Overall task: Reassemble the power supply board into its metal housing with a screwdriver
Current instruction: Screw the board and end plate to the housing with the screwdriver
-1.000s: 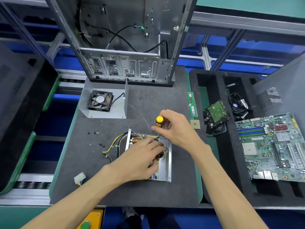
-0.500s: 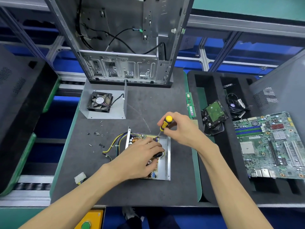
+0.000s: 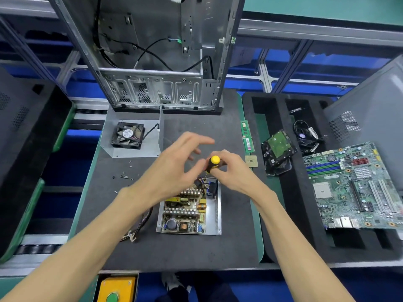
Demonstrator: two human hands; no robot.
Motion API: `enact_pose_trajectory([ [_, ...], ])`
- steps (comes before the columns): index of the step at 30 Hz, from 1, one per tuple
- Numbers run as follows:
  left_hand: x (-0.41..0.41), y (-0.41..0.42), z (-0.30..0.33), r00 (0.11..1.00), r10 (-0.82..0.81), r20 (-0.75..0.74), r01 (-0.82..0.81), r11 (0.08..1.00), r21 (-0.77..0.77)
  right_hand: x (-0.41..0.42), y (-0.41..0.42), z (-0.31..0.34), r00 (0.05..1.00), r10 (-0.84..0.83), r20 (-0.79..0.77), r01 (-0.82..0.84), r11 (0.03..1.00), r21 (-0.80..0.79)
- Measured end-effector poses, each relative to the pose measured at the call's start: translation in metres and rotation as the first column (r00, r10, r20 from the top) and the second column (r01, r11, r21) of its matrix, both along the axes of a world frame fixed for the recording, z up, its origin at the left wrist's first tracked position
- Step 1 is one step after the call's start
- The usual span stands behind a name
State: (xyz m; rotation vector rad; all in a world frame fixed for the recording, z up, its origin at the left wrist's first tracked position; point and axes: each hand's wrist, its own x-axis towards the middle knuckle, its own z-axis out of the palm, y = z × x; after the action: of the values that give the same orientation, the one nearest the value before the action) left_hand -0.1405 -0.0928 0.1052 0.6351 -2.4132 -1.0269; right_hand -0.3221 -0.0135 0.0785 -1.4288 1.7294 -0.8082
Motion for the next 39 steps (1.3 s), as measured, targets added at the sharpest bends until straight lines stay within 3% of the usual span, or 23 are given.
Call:
enact_pose_trajectory([
  [2, -0.009, -0.005, 0.011, 0.987, -0.127, 0.099, 0.133, 0.989, -0.057, 0.001, -0.001, -0.002, 1.0, 0.003, -0.004, -0.003, 1.0, -0.001],
  [5, -0.019, -0.008, 0.017, 0.955, -0.147, 0.256, 0.197, 0.964, -0.181, 0.003, -0.003, -0.002, 1.0, 0.024, -0.005, -0.024, 1.0, -0.02],
  [10, -0.033, -0.013, 0.022, 0.893, 0.078, 0.444, 0.087, 0.937, -0.34, 0.0, -0.002, 0.001, 0.999, 0.029, 0.038, -0.027, 0.998, -0.053],
  [14, -0.04, -0.011, 0.019, 0.857, 0.219, 0.467, 0.018, 0.892, -0.452, -0.002, 0.001, -0.002, 0.998, 0.045, 0.048, -0.042, 0.996, -0.074],
  [16, -0.04, -0.009, 0.021, 0.874, 0.186, 0.448, 0.031, 0.9, -0.436, -0.004, 0.001, -0.007, 0.999, 0.047, -0.015, -0.048, 0.997, -0.068],
  [20, -0.037, -0.016, 0.032, 0.879, -0.114, 0.463, 0.25, 0.937, -0.243, -0.009, -0.001, -0.009, 0.998, 0.025, -0.051, -0.029, 0.997, -0.078],
  [25, -0.041, -0.01, 0.038, 0.836, 0.105, 0.539, 0.104, 0.933, -0.344, -0.008, -0.004, -0.012, 0.998, 0.029, -0.054, -0.033, 0.997, -0.071],
  [30, -0.04, -0.012, 0.043, 0.798, -0.12, 0.591, 0.276, 0.944, -0.181, -0.012, -0.004, -0.011, 0.998, 0.016, -0.065, -0.022, 0.996, -0.092],
  [32, -0.04, -0.01, 0.043, 0.815, -0.004, 0.58, 0.171, 0.957, -0.233, -0.012, -0.004, -0.011, 0.997, 0.018, -0.075, -0.023, 0.997, -0.069],
  [34, -0.042, -0.01, 0.041, 0.775, 0.117, 0.621, 0.105, 0.945, -0.309, -0.011, -0.005, -0.013, 0.998, 0.011, -0.064, -0.016, 0.997, -0.073],
  [39, -0.043, -0.011, 0.045, 0.756, -0.135, 0.641, 0.311, 0.935, -0.17, -0.01, -0.007, -0.013, 0.996, 0.002, -0.092, -0.009, 0.997, -0.074],
])
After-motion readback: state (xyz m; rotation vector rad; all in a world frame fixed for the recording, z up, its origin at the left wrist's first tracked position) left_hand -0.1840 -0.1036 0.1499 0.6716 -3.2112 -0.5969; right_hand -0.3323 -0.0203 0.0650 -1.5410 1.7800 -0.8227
